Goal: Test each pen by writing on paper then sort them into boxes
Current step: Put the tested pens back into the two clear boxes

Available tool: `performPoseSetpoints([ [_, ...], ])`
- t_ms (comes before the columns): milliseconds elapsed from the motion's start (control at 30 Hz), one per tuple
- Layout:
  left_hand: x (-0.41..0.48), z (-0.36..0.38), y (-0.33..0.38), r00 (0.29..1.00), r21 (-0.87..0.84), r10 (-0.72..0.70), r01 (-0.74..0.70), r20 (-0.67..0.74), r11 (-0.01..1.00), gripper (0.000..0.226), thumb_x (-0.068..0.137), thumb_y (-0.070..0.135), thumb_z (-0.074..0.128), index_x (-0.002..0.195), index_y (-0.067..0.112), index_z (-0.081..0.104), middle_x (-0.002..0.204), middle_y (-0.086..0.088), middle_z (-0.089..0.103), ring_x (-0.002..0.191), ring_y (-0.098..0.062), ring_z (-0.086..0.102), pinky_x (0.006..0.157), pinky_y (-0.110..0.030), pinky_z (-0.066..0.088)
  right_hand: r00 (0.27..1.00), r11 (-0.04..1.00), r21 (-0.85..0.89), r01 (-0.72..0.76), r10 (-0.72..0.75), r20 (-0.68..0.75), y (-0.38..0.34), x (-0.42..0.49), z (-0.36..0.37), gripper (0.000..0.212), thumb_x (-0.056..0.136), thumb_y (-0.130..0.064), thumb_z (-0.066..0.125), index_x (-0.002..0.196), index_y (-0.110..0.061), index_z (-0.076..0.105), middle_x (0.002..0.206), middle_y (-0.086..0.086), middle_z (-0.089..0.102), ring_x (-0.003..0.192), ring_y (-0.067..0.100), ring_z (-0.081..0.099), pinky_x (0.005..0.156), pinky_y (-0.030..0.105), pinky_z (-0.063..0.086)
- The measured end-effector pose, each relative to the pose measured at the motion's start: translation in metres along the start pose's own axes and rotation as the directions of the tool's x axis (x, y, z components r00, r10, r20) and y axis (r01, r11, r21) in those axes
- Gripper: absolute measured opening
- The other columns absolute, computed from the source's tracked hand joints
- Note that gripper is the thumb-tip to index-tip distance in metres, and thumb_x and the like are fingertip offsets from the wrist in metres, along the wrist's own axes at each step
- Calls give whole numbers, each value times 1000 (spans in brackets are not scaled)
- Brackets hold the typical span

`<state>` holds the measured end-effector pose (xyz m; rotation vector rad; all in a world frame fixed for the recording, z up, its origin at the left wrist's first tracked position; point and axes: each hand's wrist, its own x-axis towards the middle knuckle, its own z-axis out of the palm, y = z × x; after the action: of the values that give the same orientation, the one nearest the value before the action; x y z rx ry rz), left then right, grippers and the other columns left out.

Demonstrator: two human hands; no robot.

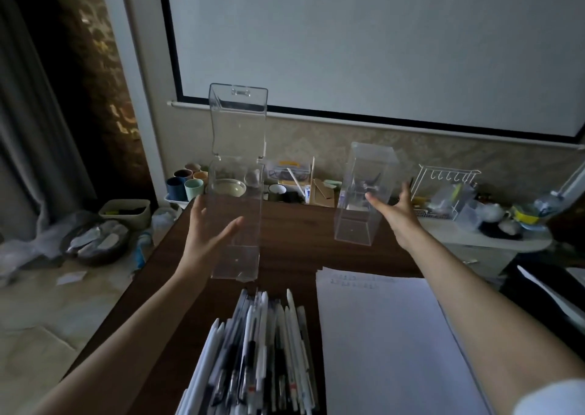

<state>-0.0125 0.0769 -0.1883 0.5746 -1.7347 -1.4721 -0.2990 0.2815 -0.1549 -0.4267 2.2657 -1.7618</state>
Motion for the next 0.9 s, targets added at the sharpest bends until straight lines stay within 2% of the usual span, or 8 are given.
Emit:
performPoseSetpoints([
  [100,1,7,5,998,-23,-47,47,-31,999,87,66,37,72,141,19,32,139,2,42,123,-9,42,99,-31,40,998,999,28,-29,28,58,8,7,8,111,65,-50,77,147,-43,3,158,-2,15,142,27,23,110,59,23],
  [233,4,8,5,997,-26,-63,62,-40,998,86,65,37,71,140,19,33,139,0,42,127,-13,42,97,-31,44,999,995,93,27,-30,36,10,-1,18,88,74,-40,72,147,-34,23,150,0,36,136,25,36,109,56,30],
  [433,9,6,-3,998,-29,-63,62,-24,998,82,70,33,72,140,19,32,140,-1,42,124,-13,45,75,-15,49,993,994,18,110,-111,41,12,-35,29,84,73,-49,70,144,-37,29,146,-5,41,130,20,44,104,51,41],
  [500,11,4,-6,997,-39,-68,67,-26,997,81,71,32,73,140,19,32,140,-1,42,123,-12,46,79,-18,51,988,991,21,135,-136,70,11,-53,36,82,73,-49,70,143,-37,30,145,-6,42,129,17,44,103,50,42],
  [567,11,3,-7,998,-23,-58,58,-8,998,82,69,37,74,139,21,34,140,0,42,124,-13,46,93,-31,49,982,986,9,167,-167,90,10,-69,42,79,76,-46,68,144,-36,28,144,-6,43,129,17,44,102,49,43],
  [733,9,0,-5,997,-19,-69,70,20,997,85,68,45,77,137,21,34,134,-2,47,122,-17,48,92,-37,49,970,979,-15,205,-201,135,4,-98,48,75,82,-41,66,145,-34,26,138,-8,47,112,4,45,98,45,48],
  [833,-5,-1,2,985,280,45,3,-166,960,95,66,59,74,140,24,26,144,-8,28,135,-23,25,109,-50,28,967,984,-3,177,-173,190,-1,-104,45,76,84,-39,65,147,-33,22,144,-6,42,113,4,43,101,41,45],
  [900,-28,6,12,924,487,337,-213,-181,847,79,78,39,71,139,14,28,143,-13,25,135,-21,23,109,-44,27,961,987,11,161,-159,226,-1,-104,41,78,85,-37,63,148,-31,17,150,-3,34,128,11,40,105,40,39],
])
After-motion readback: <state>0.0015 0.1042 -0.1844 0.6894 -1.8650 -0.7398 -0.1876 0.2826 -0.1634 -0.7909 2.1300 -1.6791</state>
